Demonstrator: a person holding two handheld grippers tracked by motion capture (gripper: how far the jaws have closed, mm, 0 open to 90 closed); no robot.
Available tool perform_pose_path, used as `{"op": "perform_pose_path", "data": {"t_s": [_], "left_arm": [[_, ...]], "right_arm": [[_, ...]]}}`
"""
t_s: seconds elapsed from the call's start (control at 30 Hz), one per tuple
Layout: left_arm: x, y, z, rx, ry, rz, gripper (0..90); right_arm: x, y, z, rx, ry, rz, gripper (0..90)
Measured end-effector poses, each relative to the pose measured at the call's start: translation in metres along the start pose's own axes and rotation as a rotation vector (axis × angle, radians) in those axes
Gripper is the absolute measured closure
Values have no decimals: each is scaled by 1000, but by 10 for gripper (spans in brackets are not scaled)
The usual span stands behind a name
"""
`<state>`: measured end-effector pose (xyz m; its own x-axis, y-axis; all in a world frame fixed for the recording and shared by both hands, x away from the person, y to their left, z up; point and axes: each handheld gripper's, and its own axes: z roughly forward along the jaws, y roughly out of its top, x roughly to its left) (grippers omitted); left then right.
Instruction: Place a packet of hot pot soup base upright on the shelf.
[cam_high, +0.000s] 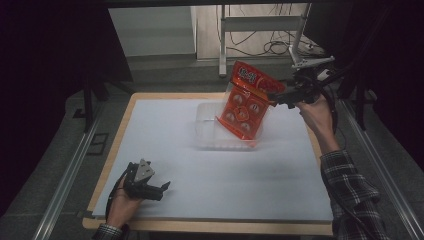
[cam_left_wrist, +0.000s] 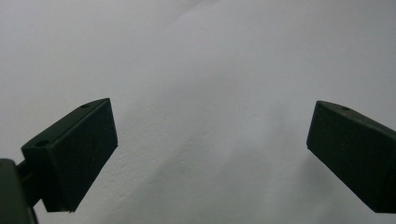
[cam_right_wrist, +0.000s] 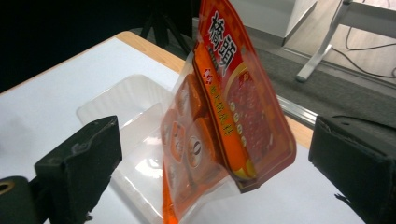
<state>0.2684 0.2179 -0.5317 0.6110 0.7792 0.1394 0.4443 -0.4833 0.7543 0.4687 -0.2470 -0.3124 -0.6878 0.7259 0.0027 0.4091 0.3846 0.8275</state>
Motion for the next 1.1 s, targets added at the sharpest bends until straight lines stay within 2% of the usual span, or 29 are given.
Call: {"op": "perform_pose_path", "data": {"t_s": [0.27, 0.53, 0.73, 0.93, 1.1], "left_arm": [[1, 0, -2, -13, -21, -18, 12], [3, 0, -5, -67, -78, -53, 16], [5, -1, -5, -95, -105, -64, 7], [5, -1, -5, -113, -110, -71, 7], [5, -1, -6, -117, -104, -62, 6]], "right_arm": [[4, -9, -2, 6, 9, -5, 4], [9, -17, -6, 11, 11, -15, 1], [16, -23, -12, 16, 12, -33, 0], [22, -26, -15, 14, 20, -43, 0], [28, -33, -19, 13, 25, -58, 0]]}}
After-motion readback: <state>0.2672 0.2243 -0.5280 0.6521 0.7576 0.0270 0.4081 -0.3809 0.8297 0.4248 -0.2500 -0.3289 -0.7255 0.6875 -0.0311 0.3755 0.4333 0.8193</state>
